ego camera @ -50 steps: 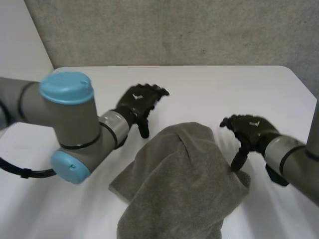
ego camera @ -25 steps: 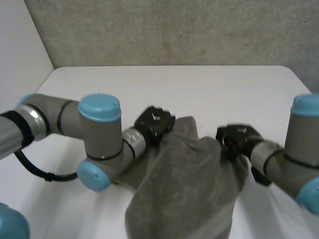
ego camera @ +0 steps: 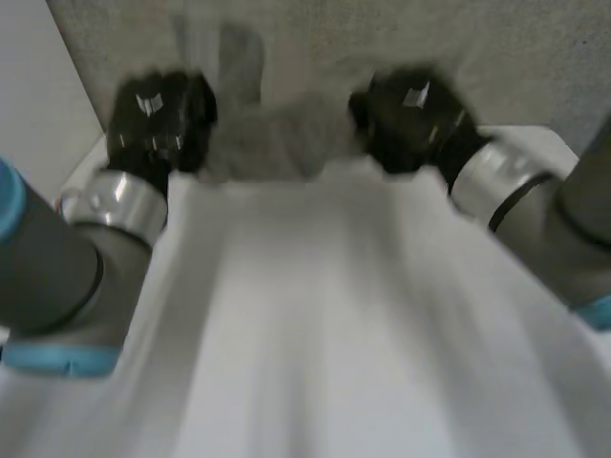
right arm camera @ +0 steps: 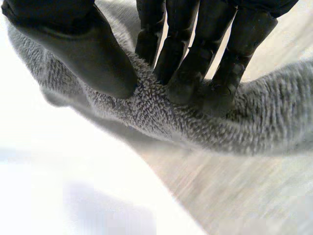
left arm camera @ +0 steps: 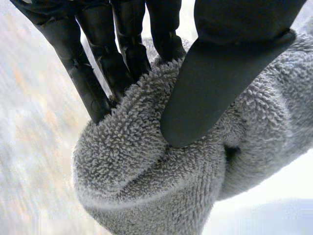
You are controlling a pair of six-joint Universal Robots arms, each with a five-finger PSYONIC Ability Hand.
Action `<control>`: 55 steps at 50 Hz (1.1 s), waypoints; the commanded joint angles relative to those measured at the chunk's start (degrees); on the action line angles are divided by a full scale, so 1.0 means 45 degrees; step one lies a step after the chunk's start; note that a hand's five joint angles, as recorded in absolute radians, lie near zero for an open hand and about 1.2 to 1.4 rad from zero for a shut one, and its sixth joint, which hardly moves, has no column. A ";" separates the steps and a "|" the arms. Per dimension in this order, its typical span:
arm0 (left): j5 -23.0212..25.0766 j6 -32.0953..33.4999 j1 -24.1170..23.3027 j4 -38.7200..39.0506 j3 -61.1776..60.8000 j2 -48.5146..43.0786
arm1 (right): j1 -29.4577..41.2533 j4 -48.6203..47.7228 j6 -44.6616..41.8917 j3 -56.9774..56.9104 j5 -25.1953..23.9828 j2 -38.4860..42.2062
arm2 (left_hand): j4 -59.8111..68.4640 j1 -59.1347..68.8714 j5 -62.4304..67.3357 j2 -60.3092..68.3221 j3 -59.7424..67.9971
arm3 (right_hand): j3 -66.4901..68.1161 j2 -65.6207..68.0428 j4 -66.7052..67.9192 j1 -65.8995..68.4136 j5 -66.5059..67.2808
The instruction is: Fold the towel.
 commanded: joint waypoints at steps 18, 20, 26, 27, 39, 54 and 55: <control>0.0425 0.0083 0.0219 -0.6641 -0.1513 0.0427 | 0.0922 0.4177 -0.2541 0.1214 0.0903 0.1388 | -1.1587 -1.0845 -0.8766 -1.1530 -1.1556 | -1.4804 -1.4748 -1.4721 -1.4421 -1.4759; 0.0678 0.0103 0.0180 -0.6583 -0.0813 0.1069 | 0.0883 0.4061 -0.1744 0.1253 0.0883 0.1115 | -1.1960 -1.1218 -0.9139 -1.1903 -1.1929 | -1.4804 -1.4748 -1.4721 -1.4421 -1.4759; 0.1655 0.0103 0.0336 -0.6055 0.0421 0.1150 | 0.0590 0.3591 -0.1369 0.1722 0.0942 0.0997 | -1.1961 -1.1219 -0.9140 -1.1904 -1.1930 | -1.4804 -1.4748 -1.4721 -1.4421 -1.4759; 0.2062 0.0103 0.0336 -0.5784 0.0788 0.1073 | 0.0454 0.3417 -0.1369 0.1992 0.1000 0.0939 | -1.1850 -1.1108 -0.9029 -1.1793 -1.1819 | -1.4804 -1.4748 -1.4721 -1.4421 -1.4759; 0.3960 0.1387 0.0648 -0.6383 0.6058 -0.4253 | -0.0347 0.2459 -0.1428 0.3518 0.1079 0.0919 | -0.9831 -0.9089 -0.7010 -0.9774 -0.9800 | -1.4804 -1.4748 -1.4721 -1.4421 -1.4759; 0.3980 0.4517 0.0551 -0.8789 0.9190 -0.8401 | -0.1285 0.2009 -0.1447 0.3655 0.0942 0.1075 | -0.9307 -0.8565 -0.6486 -0.9250 -0.9276 | -1.4804 -1.4748 -1.4721 -1.4421 -1.4759; 0.3980 0.4749 0.0532 -0.9040 0.9190 -0.8575 | -0.1305 0.1951 -0.1447 0.3655 0.0942 0.1114 | -0.9344 -0.8602 -0.6523 -0.9287 -0.9313 | -1.4804 -1.4748 -1.4721 -1.4421 -1.4759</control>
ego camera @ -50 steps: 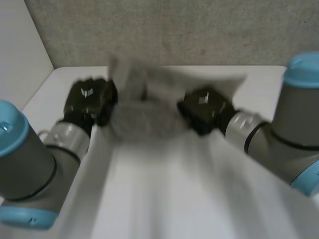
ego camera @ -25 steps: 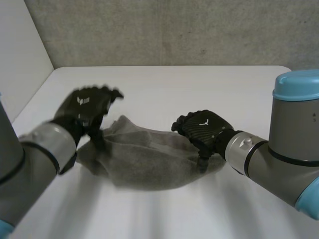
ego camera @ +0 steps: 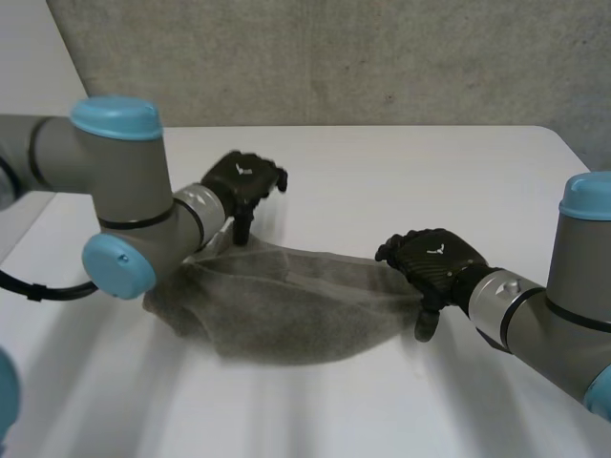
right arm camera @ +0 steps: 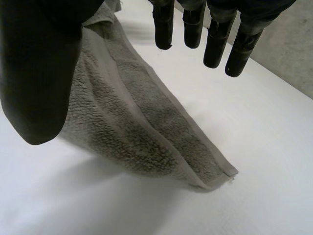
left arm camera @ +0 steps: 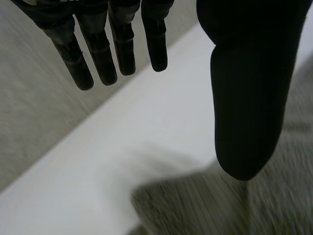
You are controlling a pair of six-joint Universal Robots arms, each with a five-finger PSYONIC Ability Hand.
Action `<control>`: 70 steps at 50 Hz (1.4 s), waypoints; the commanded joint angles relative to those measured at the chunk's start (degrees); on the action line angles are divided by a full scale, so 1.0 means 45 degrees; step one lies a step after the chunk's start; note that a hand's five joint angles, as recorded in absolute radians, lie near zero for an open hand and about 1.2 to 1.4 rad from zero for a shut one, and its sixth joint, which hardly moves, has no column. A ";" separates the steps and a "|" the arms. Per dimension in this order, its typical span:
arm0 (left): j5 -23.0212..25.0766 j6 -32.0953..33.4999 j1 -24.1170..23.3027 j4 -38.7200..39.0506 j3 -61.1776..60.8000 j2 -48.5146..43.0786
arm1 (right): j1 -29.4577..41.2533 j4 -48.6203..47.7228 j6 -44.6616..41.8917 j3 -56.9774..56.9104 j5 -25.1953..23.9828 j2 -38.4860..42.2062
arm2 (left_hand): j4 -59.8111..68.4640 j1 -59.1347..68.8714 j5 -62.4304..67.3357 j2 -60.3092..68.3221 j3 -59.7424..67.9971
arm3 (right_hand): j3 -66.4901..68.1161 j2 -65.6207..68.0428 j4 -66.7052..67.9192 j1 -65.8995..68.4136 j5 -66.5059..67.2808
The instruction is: Fold the towel.
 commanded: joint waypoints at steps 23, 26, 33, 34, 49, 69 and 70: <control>-0.0168 0.2399 -0.0144 -0.2427 0.0211 -0.1514 | -0.0101 -0.0603 -0.0700 -0.1139 0.0192 0.2462 | 1.2288 1.2282 1.4494 1.2274 1.2270 | 0.7037 0.7009 0.6838 0.7112 0.7081; -0.0188 0.2498 -0.0125 -0.2427 0.0191 -0.1435 | -0.0081 -0.0603 -0.0700 -0.1395 0.0192 0.2620 | 1.2304 1.2298 1.4510 1.2290 1.2285 | 1.0131 1.0104 0.9932 1.0206 1.0175; -0.0344 0.2420 0.0109 -0.2155 0.0211 0.0182 | -0.0042 -0.0408 -0.0700 -0.2895 0.0250 0.3361 | 1.2304 1.2298 1.4510 1.2290 1.2285 | 1.4753 1.4726 1.4554 1.4829 1.4798; -0.0344 0.2420 0.0109 -0.2153 0.0211 0.0186 | -0.0042 -0.0407 -0.0700 -0.2899 0.0251 0.3362 | 1.2304 1.2298 1.4510 1.2290 1.2285 | 1.4753 1.4726 1.4554 1.4829 1.4798; -0.3543 0.0841 0.0891 0.7271 0.0797 0.3132 | -0.0120 -0.4064 0.2162 -0.7333 0.1634 0.1458 | 1.2304 1.2298 1.4510 1.2290 1.2285 | 1.4753 1.4726 1.4554 1.4829 1.4798; -0.2981 -0.1681 0.1047 0.8276 -0.4340 0.4697 | -0.0023 -0.4177 0.3734 -0.4852 0.0095 -0.0231 | 1.2304 1.2298 1.4510 1.2290 1.2285 | 1.4753 1.4726 1.4554 1.4829 1.4798; -0.2981 -0.1681 0.1047 0.8218 -0.4707 0.4678 | -0.0023 -0.3926 0.3579 -0.4717 0.0075 -0.0038 | 1.2304 1.2298 1.4510 1.2290 1.2285 | 1.4753 1.4726 1.4554 1.4829 1.4798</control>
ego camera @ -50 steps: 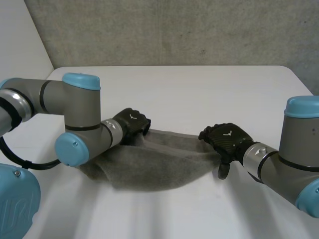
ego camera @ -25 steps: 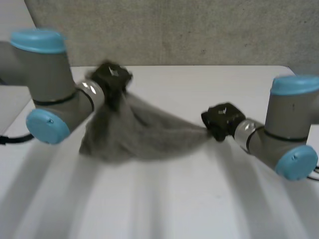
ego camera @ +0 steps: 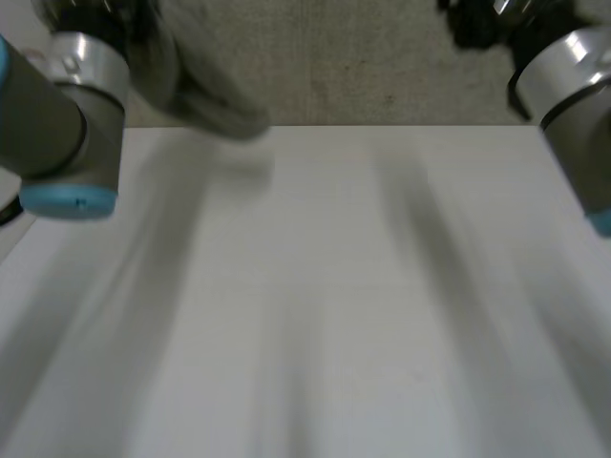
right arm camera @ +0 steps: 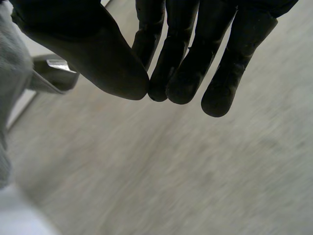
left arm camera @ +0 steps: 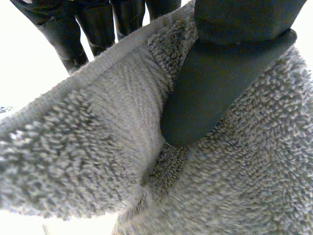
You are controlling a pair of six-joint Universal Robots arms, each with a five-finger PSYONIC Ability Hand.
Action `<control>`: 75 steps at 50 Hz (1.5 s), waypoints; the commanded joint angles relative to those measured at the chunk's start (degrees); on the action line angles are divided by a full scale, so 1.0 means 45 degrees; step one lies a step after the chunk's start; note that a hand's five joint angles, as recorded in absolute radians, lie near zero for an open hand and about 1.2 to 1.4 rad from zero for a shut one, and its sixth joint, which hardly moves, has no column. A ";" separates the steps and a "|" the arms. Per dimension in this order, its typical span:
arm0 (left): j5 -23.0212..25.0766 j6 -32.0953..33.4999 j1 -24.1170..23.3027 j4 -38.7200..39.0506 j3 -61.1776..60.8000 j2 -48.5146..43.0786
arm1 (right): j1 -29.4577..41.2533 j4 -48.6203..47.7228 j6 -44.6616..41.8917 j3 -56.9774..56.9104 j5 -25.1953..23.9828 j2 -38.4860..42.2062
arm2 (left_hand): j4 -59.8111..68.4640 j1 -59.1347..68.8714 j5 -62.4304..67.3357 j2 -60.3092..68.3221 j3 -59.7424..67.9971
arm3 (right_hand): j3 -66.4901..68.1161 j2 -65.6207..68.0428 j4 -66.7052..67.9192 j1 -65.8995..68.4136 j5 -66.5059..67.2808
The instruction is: Fold the towel.
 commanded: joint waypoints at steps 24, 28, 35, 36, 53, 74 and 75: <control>0.3332 0.0127 -0.2255 -0.1440 -0.4086 -0.0179 | 0.0035 0.3592 -0.2390 0.2054 -0.0308 0.1922 | -1.3011 -1.1956 -1.0188 -1.2975 -1.2901 | -1.4774 -1.4791 -1.4717 -1.4862 -1.4990; 0.3450 0.0127 -0.2100 -0.1459 -0.4203 -0.0082 | 0.0170 0.3846 -0.2409 0.1957 -0.0328 0.1922 | -1.3198 -1.2143 -1.0374 -1.3162 -1.3088 | -1.4774 -1.4791 -1.4717 -1.4862 -1.4990; 0.3469 0.0107 -0.0829 -0.1713 -0.4301 0.0426 | 0.0269 0.3865 -0.2409 0.1878 -0.0347 0.1922 | -1.3161 -1.2106 -1.0337 -1.3125 -1.3051 | -1.4774 -1.4791 -1.4717 -1.4862 -1.4990; 0.3469 0.0088 -0.0346 -0.1790 -0.4321 0.0678 | 0.0308 0.3865 -0.2409 0.1859 -0.0367 0.1922 | -1.3161 -1.2106 -1.0337 -1.3125 -1.3051 | -1.4774 -1.4791 -1.4717 -1.4862 -1.4990; 0.3840 -0.0010 0.0968 -0.3061 -0.4418 0.0407 | 0.2123 0.5248 -0.2292 -0.1400 -0.0269 0.4848 | -1.2488 -1.1433 -0.9664 -1.2452 -1.2378 | -1.4195 -1.4212 -1.4138 -1.4283 -1.4411; 0.4623 0.0185 -0.0849 -0.5658 -0.3893 -0.1410 | 0.1949 0.5468 -0.1667 -0.0390 0.0239 0.4816 | 0.1347 0.2401 0.4170 0.1382 0.1456 | -1.4045 -1.4062 -1.3988 -1.4133 -1.4261; 0.4622 0.0185 -0.0849 -0.5658 -0.3891 -0.1410 | 0.1949 0.5467 -0.1667 -0.0387 0.0239 0.4813 | 0.1380 0.2435 0.4203 0.1415 0.1490 | -1.4045 -1.4062 -1.3988 -1.4133 -1.4261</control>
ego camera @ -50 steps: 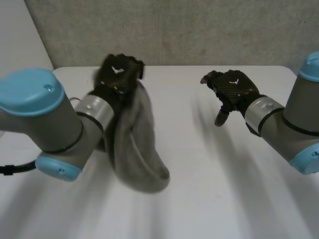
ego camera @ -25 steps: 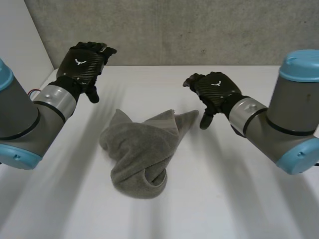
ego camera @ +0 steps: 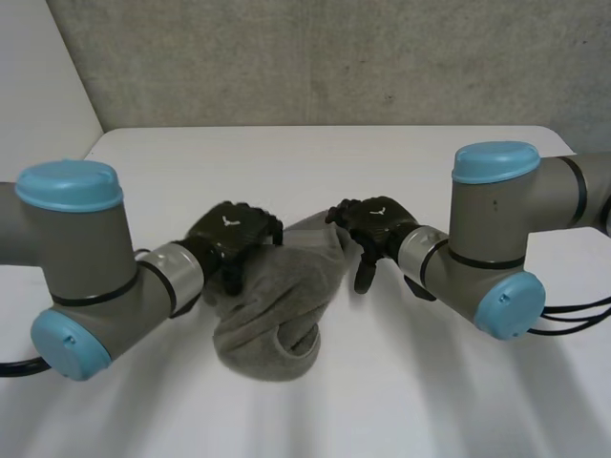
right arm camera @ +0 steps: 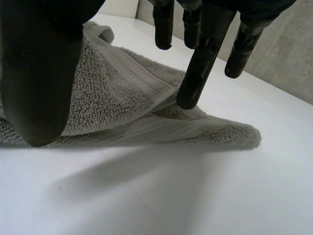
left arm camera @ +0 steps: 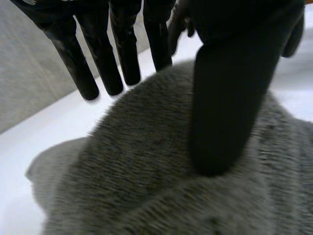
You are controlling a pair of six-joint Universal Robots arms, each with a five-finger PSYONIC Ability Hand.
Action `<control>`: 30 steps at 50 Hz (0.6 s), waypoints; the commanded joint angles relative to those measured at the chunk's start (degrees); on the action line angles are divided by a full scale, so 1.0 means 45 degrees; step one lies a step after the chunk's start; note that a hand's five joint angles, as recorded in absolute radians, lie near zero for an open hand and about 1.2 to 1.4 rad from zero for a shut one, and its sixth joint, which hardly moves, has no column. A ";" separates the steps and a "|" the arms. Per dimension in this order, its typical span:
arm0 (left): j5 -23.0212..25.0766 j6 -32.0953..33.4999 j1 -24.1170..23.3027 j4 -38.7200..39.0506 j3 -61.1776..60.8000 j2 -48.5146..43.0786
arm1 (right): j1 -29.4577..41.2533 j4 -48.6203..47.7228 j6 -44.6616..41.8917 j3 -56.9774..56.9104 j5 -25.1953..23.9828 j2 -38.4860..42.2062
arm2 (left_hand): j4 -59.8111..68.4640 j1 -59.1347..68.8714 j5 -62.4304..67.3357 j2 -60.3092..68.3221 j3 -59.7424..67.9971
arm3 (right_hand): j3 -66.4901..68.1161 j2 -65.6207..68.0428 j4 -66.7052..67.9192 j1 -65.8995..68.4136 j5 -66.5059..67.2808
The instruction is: Fold the towel.
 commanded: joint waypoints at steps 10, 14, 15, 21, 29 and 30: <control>-0.2247 0.0149 0.1381 -0.0144 -0.0348 0.1571 | -0.0060 -0.0607 -0.0129 0.1950 0.0150 -0.1426 | 1.0204 1.0001 1.2361 1.0211 1.0217 | -0.7552 -0.0167 -0.0400 0.0007 -0.0082; -0.2445 0.0071 0.2519 0.0131 -0.1271 0.2338 | 0.0038 -0.0607 -0.0129 0.1833 0.0130 -0.1368 | 1.0204 1.0001 1.2361 1.0211 1.0217 | -0.7552 -0.0167 -0.0400 0.0007 -0.0082; -0.2426 0.0071 0.2964 0.0363 -0.1754 0.2609 | 0.0038 -0.0588 -0.0129 0.1794 0.0130 -0.1348 | 1.0204 1.0001 1.2361 1.0211 1.0217 | -0.7552 -0.0167 -0.0400 0.0007 -0.0082; -0.2426 0.0149 0.4140 0.1322 -0.4005 0.3061 | 0.0351 -0.0607 -0.0246 0.1579 0.0091 -0.1192 | 1.0204 1.0001 1.2361 1.0211 1.0217 | -0.7552 -0.0167 -0.0400 0.0007 -0.0082; -0.2387 0.0091 0.5253 0.1420 -0.5372 0.3100 | 0.0839 -0.0529 -0.0461 0.1618 0.0052 -0.1153 | 1.0204 1.0001 1.2361 1.0211 1.0217 | -0.7515 -0.0130 -0.0362 0.0044 -0.0045; -0.2387 0.0071 0.5273 0.1401 -0.5392 0.3158 | 0.0917 -0.0529 -0.0499 0.1656 0.0052 -0.1153 | 0.9617 0.9413 1.1774 0.9624 0.9630 | -0.7441 -0.0056 -0.0288 0.0118 0.0029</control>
